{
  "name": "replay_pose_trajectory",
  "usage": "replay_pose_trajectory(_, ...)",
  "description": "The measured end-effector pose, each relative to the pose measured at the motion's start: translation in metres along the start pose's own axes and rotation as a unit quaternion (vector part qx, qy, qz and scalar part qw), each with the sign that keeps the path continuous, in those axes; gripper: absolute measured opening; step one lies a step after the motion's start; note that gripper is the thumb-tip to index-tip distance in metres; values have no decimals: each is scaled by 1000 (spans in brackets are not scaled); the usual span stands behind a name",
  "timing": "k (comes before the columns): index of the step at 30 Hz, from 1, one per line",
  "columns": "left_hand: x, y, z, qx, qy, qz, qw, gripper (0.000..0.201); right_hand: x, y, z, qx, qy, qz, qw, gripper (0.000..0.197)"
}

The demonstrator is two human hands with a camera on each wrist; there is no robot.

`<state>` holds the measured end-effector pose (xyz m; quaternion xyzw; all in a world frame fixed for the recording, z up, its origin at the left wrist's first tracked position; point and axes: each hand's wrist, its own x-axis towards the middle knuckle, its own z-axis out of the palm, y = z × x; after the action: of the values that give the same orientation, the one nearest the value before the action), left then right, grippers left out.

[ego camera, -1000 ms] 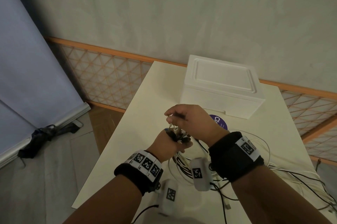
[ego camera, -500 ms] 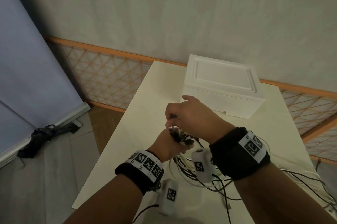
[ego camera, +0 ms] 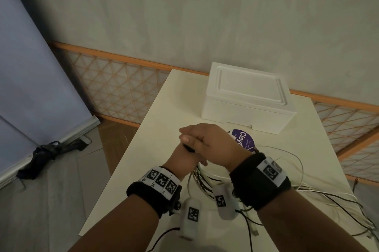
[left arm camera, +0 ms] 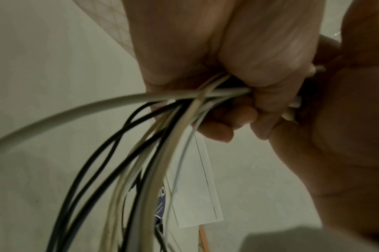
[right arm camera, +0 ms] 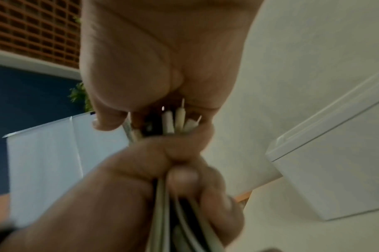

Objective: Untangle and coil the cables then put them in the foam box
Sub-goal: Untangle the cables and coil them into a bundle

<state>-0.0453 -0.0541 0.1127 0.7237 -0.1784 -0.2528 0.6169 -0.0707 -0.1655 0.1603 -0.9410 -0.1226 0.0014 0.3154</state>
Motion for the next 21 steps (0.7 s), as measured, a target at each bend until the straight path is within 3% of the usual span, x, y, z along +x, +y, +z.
replay_pose_trajectory(3, -1, 0, 3, -39, 12, 24, 999, 35, 2, 3, 9, -47, 8, -34, 998, 50)
replay_pose_trajectory(6, -3, 1, 1, -11, -20, 34, 999, 28, 2, 9, 9, -51, 36, -25, 998, 59)
replay_pose_trajectory(8, -1, 2, -3, 9, -26, 51, 998, 27, 3, 11, 11, -15, 94, 18, 995, 62)
replay_pose_trajectory(11, 0, 3, -5, 49, -23, 65, 996, 20, 4, 4, 16, 85, 130, 66, 986, 50)
replay_pose_trajectory(14, 1, -3, -1, 107, -3, 64, 992, 20, 6, -3, 18, 100, 136, 6, 986, 38)
replay_pose_trajectory(17, 5, -10, 1, 106, 18, 1, 994, 28, 9, 1, 22, 38, 113, -78, 990, 24)
replay_pose_trajectory(21, 5, -6, 3, 74, 33, -5, 997, 50, 9, 10, 19, -39, 111, -120, 986, 45)
